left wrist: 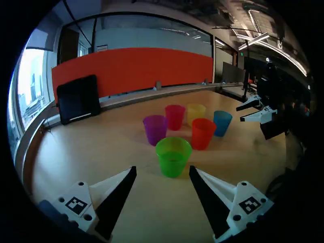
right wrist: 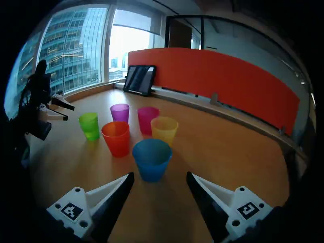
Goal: Pour water
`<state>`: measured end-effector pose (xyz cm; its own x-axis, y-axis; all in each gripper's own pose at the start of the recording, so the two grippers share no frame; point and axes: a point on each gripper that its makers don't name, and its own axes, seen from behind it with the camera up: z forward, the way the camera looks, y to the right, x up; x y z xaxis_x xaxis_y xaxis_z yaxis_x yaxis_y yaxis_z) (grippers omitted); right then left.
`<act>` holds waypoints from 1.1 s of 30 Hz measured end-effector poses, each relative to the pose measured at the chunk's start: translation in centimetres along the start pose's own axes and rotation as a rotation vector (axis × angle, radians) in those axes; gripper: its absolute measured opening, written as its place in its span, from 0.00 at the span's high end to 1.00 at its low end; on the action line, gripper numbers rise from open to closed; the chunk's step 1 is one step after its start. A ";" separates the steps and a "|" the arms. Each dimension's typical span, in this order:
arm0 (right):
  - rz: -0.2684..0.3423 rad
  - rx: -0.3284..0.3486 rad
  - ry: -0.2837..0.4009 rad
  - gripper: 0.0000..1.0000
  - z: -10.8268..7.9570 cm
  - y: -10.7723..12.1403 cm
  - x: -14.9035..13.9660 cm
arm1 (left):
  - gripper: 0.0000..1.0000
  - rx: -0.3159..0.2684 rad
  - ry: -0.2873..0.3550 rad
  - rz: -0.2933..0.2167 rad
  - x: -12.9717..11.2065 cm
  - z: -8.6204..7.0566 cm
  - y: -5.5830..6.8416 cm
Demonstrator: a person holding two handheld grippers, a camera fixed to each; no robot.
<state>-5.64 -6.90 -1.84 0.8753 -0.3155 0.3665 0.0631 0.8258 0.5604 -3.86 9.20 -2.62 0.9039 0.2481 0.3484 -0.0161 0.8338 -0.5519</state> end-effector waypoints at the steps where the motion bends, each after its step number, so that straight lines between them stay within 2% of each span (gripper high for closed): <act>1: 0.005 -0.011 0.013 0.00 -0.3 0.1 0.2 | 0.03 0.012 0.014 0.002 0.3 -0.3 -0.2; 9: 0.036 -0.124 0.136 0.00 -2.6 1.4 2.4 | 0.03 0.136 0.147 0.018 3.0 -2.6 -1.7; 17: 0.060 -0.253 0.249 0.00 -4.4 3.3 4.2 | 0.03 0.239 0.276 0.037 5.4 -4.0 -2.5; 26: 0.098 -0.375 0.363 0.00 -6.4 5.0 5.6 | 0.03 0.333 0.357 0.039 6.6 -5.2 -3.4; 33: 0.122 -0.479 0.428 0.00 -7.7 5.9 6.1 | 0.03 0.387 0.398 0.016 7.3 -5.7 -3.8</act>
<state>3.76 -0.31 -1.99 0.9970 -0.0738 0.0231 0.0710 0.9920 0.1041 5.19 5.00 -2.28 0.9928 0.1192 -0.0121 -0.1191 0.9704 -0.2103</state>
